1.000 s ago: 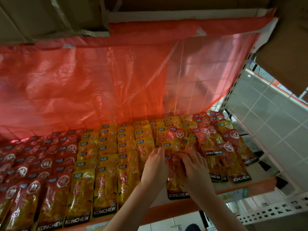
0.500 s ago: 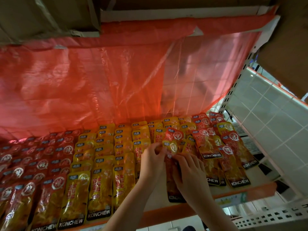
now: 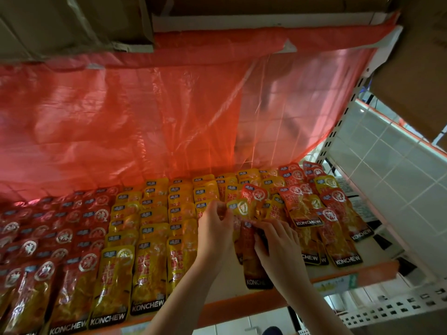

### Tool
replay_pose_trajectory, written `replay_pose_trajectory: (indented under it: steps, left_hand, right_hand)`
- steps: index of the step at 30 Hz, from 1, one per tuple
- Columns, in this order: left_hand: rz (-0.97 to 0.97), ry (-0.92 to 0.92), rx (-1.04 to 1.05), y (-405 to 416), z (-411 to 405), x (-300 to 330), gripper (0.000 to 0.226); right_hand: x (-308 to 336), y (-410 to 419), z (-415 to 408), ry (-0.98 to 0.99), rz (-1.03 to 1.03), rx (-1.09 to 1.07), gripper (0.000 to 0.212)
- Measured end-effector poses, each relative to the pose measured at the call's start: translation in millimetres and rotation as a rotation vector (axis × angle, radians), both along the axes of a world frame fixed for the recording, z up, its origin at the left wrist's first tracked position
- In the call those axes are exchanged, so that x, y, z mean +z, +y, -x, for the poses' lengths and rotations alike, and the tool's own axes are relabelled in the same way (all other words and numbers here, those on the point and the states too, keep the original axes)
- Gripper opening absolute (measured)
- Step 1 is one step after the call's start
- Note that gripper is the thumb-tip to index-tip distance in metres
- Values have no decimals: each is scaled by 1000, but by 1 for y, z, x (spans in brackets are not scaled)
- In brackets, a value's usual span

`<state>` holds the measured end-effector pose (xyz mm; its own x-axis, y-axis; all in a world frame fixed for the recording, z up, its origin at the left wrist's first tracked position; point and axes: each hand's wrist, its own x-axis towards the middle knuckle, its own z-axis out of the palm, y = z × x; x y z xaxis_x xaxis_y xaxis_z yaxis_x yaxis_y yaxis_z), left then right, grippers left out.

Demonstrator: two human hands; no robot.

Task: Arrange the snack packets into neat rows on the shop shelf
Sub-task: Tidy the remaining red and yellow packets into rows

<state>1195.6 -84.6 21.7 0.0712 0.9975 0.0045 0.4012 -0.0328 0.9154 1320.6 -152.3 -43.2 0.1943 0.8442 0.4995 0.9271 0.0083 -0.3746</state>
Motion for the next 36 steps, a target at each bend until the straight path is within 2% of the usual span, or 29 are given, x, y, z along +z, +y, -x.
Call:
replay_pose_trajectory:
  steps: [2,5,9,13,18,20,23,27,36]
  left_hand:
    - [-22,-40,41,-1,9,2,10]
    - [-82,-86,104,-2,24,9,6]
    - [-135,-122,193,-2,44,13,6]
    - [-106,-184,188,-4,57,7,4]
    - [-110,-159,128,-10,62,1,6]
    - [-103,-107,101,-13,64,-2,9]
    - [-100,-37,55,-16,71,-7,27]
    - [-179,82,57,-19,82,-12,30]
    - [-288,309,-22,-29,88,-29,23]
  right_hand:
    - [-1,0,-1,-21,-6,-1,16]
    - [-1,0,0,-74,2,-9,11]
    - [7,0,4,-43,32,-4,25]
    - [22,2,18,109,35,64,29]
    - [40,7,48,500,157,264,39]
    - [36,10,55,548,175,254,42]
    - [28,13,57,562,138,223,36]
    - [15,14,56,429,91,189,15]
    - [6,7,68,95,61,80,17]
